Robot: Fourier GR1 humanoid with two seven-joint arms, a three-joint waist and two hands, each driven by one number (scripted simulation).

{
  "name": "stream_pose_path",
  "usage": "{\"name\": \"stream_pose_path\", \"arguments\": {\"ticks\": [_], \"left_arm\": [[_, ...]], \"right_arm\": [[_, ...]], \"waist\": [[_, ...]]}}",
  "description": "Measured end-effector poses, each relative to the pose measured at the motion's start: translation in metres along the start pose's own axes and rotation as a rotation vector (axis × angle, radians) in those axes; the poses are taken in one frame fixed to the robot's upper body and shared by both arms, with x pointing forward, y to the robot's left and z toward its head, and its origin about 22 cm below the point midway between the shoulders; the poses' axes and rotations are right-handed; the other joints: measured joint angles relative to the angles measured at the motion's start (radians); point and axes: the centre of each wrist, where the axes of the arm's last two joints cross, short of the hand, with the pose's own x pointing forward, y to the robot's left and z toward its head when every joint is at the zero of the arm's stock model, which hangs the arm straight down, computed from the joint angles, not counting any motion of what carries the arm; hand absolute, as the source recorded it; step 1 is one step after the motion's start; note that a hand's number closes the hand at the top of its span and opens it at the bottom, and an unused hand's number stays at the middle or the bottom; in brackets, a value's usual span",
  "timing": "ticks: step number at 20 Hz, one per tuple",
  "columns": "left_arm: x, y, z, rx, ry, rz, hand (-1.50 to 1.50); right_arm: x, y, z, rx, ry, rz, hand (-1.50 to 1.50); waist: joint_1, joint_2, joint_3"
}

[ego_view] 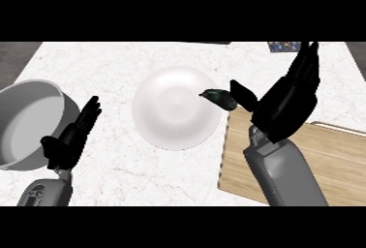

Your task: Pick the eggplant from the tray and place it in the plate

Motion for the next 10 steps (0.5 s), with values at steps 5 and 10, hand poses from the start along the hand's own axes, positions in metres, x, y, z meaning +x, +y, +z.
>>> {"name": "stream_pose_path", "arguments": {"ticks": [5,10], "left_arm": [[-0.006,0.0,0.005,0.023,0.014,0.008,0.0],[-0.011,0.009,0.011,0.054,0.029,0.007,0.0]], "right_arm": [[-0.022,-0.012,0.015,-0.034,0.002,-0.111,-1.5],[-0.056,-0.022,0.052,-0.008,0.001,-0.164,-1.5]], "waist": [[-0.03,-0.01,0.0],[-0.059,-0.017,-0.001]]}}
